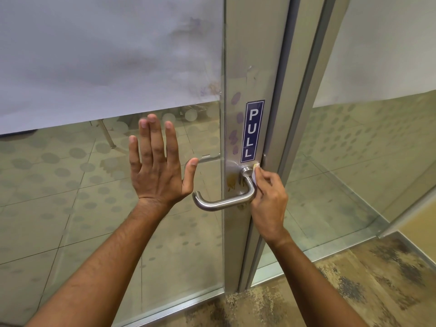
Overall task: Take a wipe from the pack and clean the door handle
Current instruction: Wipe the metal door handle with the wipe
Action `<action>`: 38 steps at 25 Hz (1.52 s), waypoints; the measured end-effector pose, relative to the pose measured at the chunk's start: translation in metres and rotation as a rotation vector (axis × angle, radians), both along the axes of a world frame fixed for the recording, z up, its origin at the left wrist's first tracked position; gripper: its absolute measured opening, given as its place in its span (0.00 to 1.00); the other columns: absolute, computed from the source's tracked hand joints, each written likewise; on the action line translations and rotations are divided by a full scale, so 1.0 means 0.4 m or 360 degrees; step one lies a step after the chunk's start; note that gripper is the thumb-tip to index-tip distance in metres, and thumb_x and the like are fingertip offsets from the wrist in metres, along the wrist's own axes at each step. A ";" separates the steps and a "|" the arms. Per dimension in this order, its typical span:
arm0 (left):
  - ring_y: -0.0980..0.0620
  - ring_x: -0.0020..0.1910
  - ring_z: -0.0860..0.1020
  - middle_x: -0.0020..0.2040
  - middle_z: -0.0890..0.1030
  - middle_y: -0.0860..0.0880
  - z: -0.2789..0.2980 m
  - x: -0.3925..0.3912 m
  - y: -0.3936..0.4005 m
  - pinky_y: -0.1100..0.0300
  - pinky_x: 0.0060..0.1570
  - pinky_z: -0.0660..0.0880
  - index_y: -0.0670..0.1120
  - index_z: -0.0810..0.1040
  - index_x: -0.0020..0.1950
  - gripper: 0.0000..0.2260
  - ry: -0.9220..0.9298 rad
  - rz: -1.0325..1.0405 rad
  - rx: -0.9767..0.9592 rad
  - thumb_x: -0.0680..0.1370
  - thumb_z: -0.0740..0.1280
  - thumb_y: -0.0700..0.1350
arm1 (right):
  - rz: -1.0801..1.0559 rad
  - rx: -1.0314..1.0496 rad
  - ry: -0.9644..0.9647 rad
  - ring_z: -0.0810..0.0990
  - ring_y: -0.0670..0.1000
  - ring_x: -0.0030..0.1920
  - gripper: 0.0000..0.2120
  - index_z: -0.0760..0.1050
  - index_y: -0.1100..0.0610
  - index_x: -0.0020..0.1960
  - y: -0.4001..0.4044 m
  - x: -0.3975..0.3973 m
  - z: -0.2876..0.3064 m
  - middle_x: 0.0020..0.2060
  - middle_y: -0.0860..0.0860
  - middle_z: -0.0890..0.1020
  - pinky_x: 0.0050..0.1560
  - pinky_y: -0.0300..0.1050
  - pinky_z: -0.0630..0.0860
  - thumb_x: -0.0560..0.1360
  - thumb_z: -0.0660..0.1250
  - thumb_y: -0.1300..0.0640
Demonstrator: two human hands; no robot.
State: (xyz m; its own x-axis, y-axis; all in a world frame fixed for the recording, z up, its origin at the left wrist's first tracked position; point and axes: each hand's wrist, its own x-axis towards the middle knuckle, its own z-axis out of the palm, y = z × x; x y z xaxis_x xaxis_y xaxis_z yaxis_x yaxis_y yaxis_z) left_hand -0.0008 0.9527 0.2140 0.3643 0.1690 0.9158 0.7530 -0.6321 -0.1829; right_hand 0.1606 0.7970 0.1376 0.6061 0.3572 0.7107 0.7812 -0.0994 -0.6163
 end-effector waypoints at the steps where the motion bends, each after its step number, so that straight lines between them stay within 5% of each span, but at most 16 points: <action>1: 0.47 0.80 0.35 0.77 0.51 0.37 0.000 0.000 0.001 0.49 0.79 0.38 0.43 0.38 0.82 0.39 0.0001 0.0004 0.0000 0.81 0.53 0.62 | 0.0011 -0.0018 -0.0047 0.81 0.53 0.47 0.18 0.76 0.63 0.66 0.001 0.001 0.002 0.50 0.59 0.80 0.50 0.45 0.81 0.76 0.69 0.64; 5: 0.47 0.80 0.35 0.76 0.51 0.37 0.000 0.003 0.003 0.49 0.79 0.37 0.44 0.38 0.82 0.40 -0.0001 0.0007 0.0002 0.80 0.53 0.62 | -0.0033 -0.0095 -0.0131 0.79 0.62 0.58 0.24 0.72 0.68 0.67 -0.001 -0.022 -0.026 0.56 0.66 0.78 0.60 0.56 0.78 0.73 0.71 0.65; 15: 0.47 0.80 0.35 0.77 0.50 0.37 0.003 -0.001 0.001 0.49 0.79 0.37 0.42 0.39 0.82 0.40 0.0011 0.0008 -0.0021 0.80 0.55 0.62 | 0.0114 -0.0045 0.0189 0.68 0.53 0.69 0.32 0.62 0.66 0.74 0.006 -0.051 -0.030 0.67 0.61 0.70 0.72 0.42 0.65 0.71 0.61 0.73; 17: 0.47 0.80 0.35 0.77 0.51 0.36 0.003 0.000 0.000 0.49 0.79 0.37 0.42 0.39 0.82 0.40 0.0010 0.0011 -0.0020 0.80 0.55 0.61 | 0.0117 -0.0002 0.0256 0.69 0.50 0.67 0.30 0.64 0.67 0.74 0.005 -0.058 -0.036 0.65 0.61 0.71 0.71 0.37 0.65 0.72 0.61 0.74; 20: 0.47 0.80 0.35 0.78 0.49 0.37 0.003 -0.001 -0.001 0.49 0.79 0.37 0.43 0.38 0.82 0.40 0.0018 0.0003 -0.0017 0.80 0.54 0.62 | 0.0138 -0.0071 0.0402 0.73 0.53 0.62 0.28 0.69 0.65 0.71 -0.009 -0.081 -0.058 0.61 0.59 0.71 0.65 0.41 0.73 0.72 0.62 0.76; 24: 0.47 0.80 0.34 0.77 0.50 0.37 0.002 -0.002 0.002 0.49 0.78 0.37 0.43 0.37 0.81 0.42 0.0029 0.0003 -0.0032 0.79 0.56 0.61 | 0.0057 -0.0034 0.0420 0.72 0.48 0.58 0.26 0.71 0.66 0.70 0.005 -0.075 -0.051 0.57 0.53 0.70 0.62 0.24 0.66 0.73 0.65 0.76; 27: 0.47 0.80 0.34 0.77 0.51 0.36 -0.001 0.000 0.002 0.48 0.78 0.37 0.43 0.37 0.81 0.42 0.0026 0.0006 -0.0025 0.79 0.57 0.61 | 0.0026 -0.0050 0.0426 0.74 0.49 0.55 0.22 0.76 0.66 0.65 0.015 -0.072 -0.056 0.54 0.54 0.72 0.61 0.38 0.75 0.72 0.66 0.75; 29: 0.47 0.80 0.34 0.77 0.51 0.36 -0.002 0.001 0.002 0.48 0.78 0.37 0.43 0.37 0.81 0.42 0.0024 0.0002 -0.0027 0.79 0.57 0.61 | 0.0023 -0.0148 0.0427 0.76 0.54 0.51 0.15 0.81 0.66 0.56 0.007 -0.071 -0.068 0.50 0.54 0.75 0.52 0.48 0.80 0.71 0.67 0.74; 34: 0.46 0.80 0.34 0.77 0.50 0.37 0.003 -0.004 0.004 0.49 0.79 0.37 0.43 0.38 0.82 0.42 0.0021 0.0011 -0.0022 0.79 0.57 0.62 | -0.0079 0.0173 0.0542 0.78 0.47 0.44 0.11 0.83 0.63 0.53 -0.006 -0.095 -0.071 0.47 0.49 0.78 0.44 0.36 0.79 0.72 0.70 0.71; 36: 0.46 0.80 0.35 0.78 0.48 0.38 0.004 -0.003 0.005 0.48 0.79 0.37 0.43 0.38 0.82 0.42 0.0021 0.0013 -0.0017 0.79 0.57 0.61 | -0.0081 0.0287 0.0586 0.79 0.48 0.43 0.10 0.82 0.64 0.52 0.003 -0.127 -0.079 0.48 0.50 0.78 0.43 0.40 0.81 0.72 0.70 0.72; 38: 0.46 0.80 0.36 0.80 0.44 0.39 0.002 -0.002 0.004 0.48 0.79 0.38 0.42 0.38 0.82 0.42 0.0023 0.0018 -0.0006 0.80 0.56 0.61 | -0.0060 0.0275 0.0431 0.78 0.47 0.47 0.11 0.82 0.65 0.52 0.011 -0.156 -0.094 0.50 0.54 0.78 0.48 0.37 0.79 0.72 0.69 0.74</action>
State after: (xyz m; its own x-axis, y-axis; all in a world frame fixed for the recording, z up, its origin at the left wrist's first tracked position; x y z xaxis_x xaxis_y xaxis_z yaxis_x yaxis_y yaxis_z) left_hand -0.0015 0.9545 0.2149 0.3757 0.1767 0.9098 0.7572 -0.6245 -0.1914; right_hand 0.0983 0.8016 0.0998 0.7920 0.2191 0.5699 0.5842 -0.0005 -0.8116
